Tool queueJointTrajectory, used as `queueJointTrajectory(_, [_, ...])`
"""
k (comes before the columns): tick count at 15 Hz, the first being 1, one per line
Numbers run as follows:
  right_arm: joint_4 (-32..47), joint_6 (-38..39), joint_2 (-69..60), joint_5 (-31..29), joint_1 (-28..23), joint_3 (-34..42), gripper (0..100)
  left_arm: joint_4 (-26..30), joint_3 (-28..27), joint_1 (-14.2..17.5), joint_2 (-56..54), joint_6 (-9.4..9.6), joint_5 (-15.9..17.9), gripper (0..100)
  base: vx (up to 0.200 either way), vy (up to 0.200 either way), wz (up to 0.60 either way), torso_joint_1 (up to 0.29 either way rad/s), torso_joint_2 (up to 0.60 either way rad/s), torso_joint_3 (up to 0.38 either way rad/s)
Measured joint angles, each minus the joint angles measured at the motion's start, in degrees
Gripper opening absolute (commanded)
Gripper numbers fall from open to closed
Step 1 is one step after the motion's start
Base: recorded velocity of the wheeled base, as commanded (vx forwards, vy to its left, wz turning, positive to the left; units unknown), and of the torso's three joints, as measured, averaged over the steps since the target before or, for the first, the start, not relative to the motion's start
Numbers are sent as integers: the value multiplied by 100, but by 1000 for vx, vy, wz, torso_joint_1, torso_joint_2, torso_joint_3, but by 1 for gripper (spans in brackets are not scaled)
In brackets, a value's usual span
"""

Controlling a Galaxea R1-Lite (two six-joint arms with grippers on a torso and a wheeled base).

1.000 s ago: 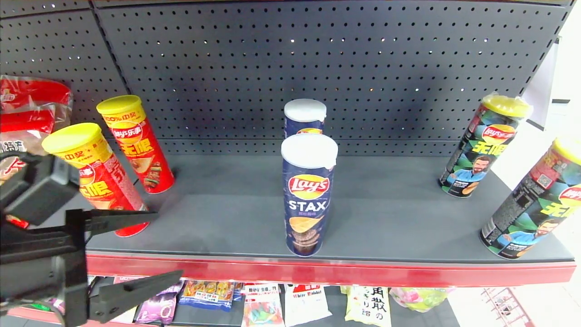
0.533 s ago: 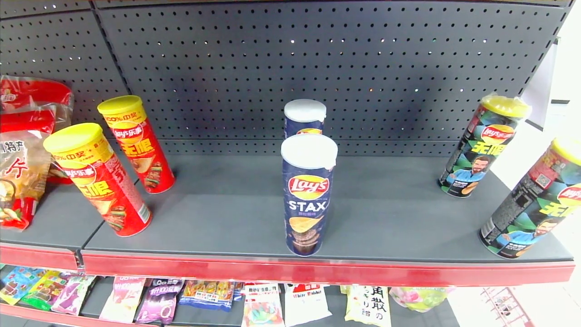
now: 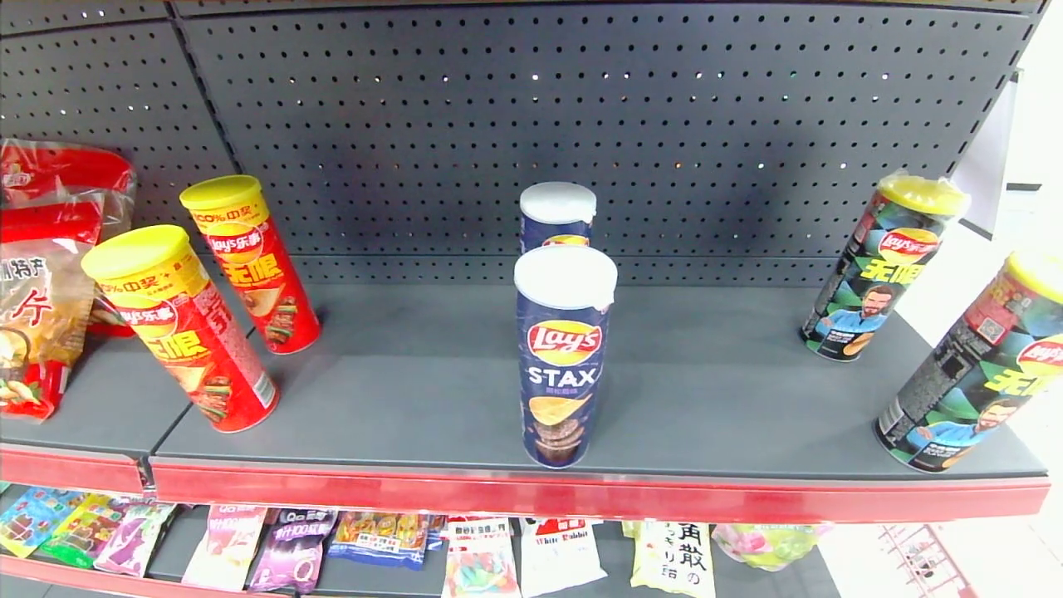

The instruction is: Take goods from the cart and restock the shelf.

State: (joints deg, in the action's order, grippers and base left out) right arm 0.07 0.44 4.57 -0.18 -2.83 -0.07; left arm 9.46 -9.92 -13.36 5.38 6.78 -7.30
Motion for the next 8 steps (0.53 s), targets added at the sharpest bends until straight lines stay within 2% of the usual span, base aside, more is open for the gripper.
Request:
queueJointTrajectory(2, [2, -44, 0, 16, 2, -2, 100, -191, 299, 0, -45, -13, -332, 100, 0, 0, 0, 0, 0, 0])
queueJointTrajectory(3, [2, -46, -6, 18, 27, -2, 100, -402, 436, 0, -59, -126, -416, 100, 0, 0, 0, 0, 0, 0])
queueJointTrajectory(4, [2, -34, -41, 18, 68, -2, 100, -427, 527, 0, -65, -451, -375, 100, 0, 0, 0, 0, 0, 0])
queueJointTrajectory(5, [2, -33, -133, 16, 138, -2, 100, -533, 601, 0, -69, -607, -126, 100, 0, 0, 0, 0, 0, 0])
queueJointTrajectory(6, [2, -44, -238, 11, 215, 5, 100, -712, 688, 0, -76, -621, 216, 100, 0, 0, 0, 0, 0, 0])
queueJointTrajectory(7, [2, -93, -306, 21, 252, 5, 100, -1036, 784, 0, -78, -596, 730, 100, 0, 0, 0, 0, 0, 0])
queueJointTrajectory(8, [0, -148, -354, 45, 272, 5, 100, -1208, 869, 0, -80, -577, 935, 100, 0, 0, 0, 0, 0, 0])
